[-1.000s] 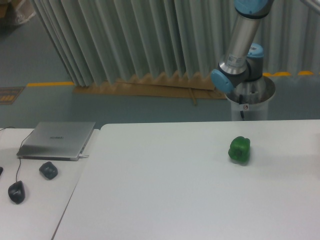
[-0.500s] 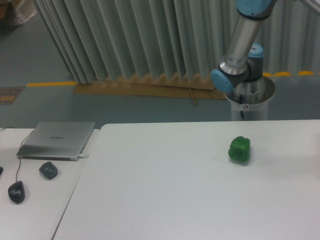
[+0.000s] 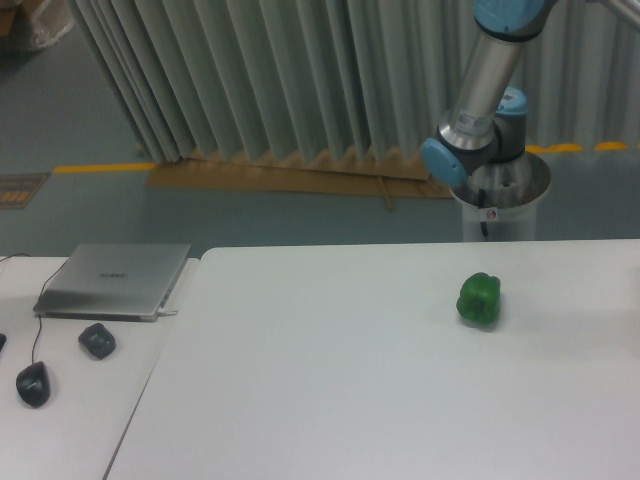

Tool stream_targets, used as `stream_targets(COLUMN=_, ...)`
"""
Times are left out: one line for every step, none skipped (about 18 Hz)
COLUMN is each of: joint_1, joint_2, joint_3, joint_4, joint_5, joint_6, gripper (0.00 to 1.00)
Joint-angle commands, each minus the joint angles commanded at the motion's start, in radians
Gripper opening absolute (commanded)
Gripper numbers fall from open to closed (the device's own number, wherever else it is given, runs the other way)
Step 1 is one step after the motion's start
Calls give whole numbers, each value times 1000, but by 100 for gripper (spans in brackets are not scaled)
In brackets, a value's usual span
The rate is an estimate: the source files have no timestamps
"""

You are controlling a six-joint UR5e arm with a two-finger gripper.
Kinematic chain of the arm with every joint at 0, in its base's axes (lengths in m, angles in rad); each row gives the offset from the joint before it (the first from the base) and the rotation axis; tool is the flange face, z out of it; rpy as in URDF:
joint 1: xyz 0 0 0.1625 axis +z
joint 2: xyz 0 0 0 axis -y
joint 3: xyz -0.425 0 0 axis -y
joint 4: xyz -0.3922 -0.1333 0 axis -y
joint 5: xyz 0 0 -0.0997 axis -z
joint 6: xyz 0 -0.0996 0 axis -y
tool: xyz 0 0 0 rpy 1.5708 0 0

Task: Place the red pepper on the table

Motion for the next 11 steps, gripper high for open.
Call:
stream_targets(joint_1=-5, joint_2=23, joint_3=9, joint_4=-37, joint_5=-2, joint_6=8, gripper=44)
stream_targets(joint_1=-9, joint_2=49, joint_3=26, joint_4=-82, joint_5=-3, joint_6=29, gripper=45)
stream_targets(joint_1=-20, joint_2=61, joint_3=50, joint_4=-130, joint_5=-5, joint_6=46, gripper=45)
stream_targets(joint_1=-40, joint_2=67, joint_3=70, joint_4=-181, joint_5=-5, joint_6=57, gripper=45)
stream_targets(joint_1=-54, joint_2=69, joint_3=81, joint_4=-204, joint_5=-2, joint_6=57, gripper=45)
stream_targets(joint_1=-63, joint_2=89, joint_3=80, joint_4=-204, joint_5=-2, joint_6=60, gripper=45)
stream_targets(joint_1=-74, joint_2=94, joint_3=84, joint_4=-209, joint_5=2, joint_6=66, gripper=45)
stream_targets(joint_1=-90, joint_2=95, joint_3=86, joint_4=-209, joint_5=11, joint_6=102, gripper=45)
stream_targets(joint_1=-110, joint_2=95, joint_3=83, joint_4=-204, joint_5=37, joint_6=176, gripper=45)
stream_targets(joint_1=-127, joint_2=97, joint_3=86, joint_4=-210, joint_5=81, joint_6=260, gripper=45)
stream_targets(joint_1=-141, joint_2=107, joint_3=85, joint_4=-210, joint_5=112, joint_6=343, gripper=45)
